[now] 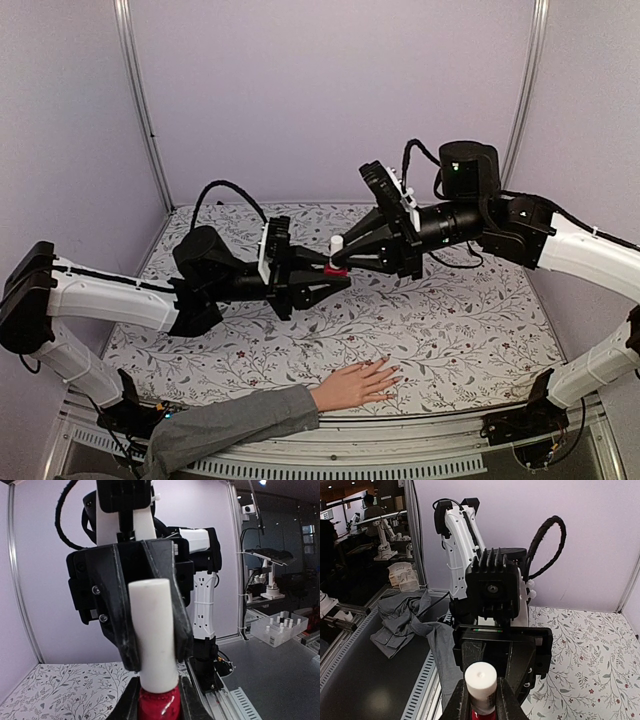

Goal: Paint the nails
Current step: Unscrew the nail polish bottle.

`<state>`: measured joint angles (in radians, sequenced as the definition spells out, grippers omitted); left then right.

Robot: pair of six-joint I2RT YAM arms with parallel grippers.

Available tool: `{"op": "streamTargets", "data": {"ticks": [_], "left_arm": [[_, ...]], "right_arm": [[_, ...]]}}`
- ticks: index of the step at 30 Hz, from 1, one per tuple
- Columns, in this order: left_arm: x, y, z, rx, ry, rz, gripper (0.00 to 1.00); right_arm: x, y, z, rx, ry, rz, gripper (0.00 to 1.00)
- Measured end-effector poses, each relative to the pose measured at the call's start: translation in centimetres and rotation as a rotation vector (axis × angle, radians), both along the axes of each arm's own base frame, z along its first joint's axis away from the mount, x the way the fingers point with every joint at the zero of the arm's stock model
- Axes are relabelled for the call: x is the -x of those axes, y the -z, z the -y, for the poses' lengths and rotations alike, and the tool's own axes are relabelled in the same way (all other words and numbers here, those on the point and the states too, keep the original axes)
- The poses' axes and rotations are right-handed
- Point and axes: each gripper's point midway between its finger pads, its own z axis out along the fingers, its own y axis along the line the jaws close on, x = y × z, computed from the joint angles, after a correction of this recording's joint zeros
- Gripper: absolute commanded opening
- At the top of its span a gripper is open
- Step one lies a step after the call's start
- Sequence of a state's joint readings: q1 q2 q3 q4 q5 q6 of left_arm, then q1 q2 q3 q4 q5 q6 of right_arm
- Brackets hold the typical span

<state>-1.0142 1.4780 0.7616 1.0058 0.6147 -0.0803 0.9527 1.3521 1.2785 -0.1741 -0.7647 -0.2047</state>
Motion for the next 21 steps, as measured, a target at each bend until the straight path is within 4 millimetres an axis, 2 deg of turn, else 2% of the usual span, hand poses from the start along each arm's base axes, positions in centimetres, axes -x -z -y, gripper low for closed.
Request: {"op": "streamTargets", "data": {"ticks": [2,4,9,14,21], "left_arm": [[0.2,0.0,0.0,-0.001,0.01,0.004,0.0],[0.1,0.0,0.0,-0.001,0.006,0.004,0.0],[-0.5,0.0,0.1,0.004,-0.036,0.011,0.0],[-1.2,0.7,0.5,-0.015,-0.108,-0.004,0.0],[-4.2,1.6,-0.2,-0.019,-0.294,-0.042,0.0]], "right_arm": [[0.3,0.0,0.0,-0.002,-0.019,0.005,0.01],[0.3,0.0,0.0,-0.002,-0.026,0.008,0.08],[-0.1,0.1,-0.1,0.002,0.0,0.008,0.35],[-0.9,0.7,-0.9,0.02,0.065,-0.019,0.55],[-4.0,0.8,-0.6,0.023,0.235,-0.054,0.67]]}}
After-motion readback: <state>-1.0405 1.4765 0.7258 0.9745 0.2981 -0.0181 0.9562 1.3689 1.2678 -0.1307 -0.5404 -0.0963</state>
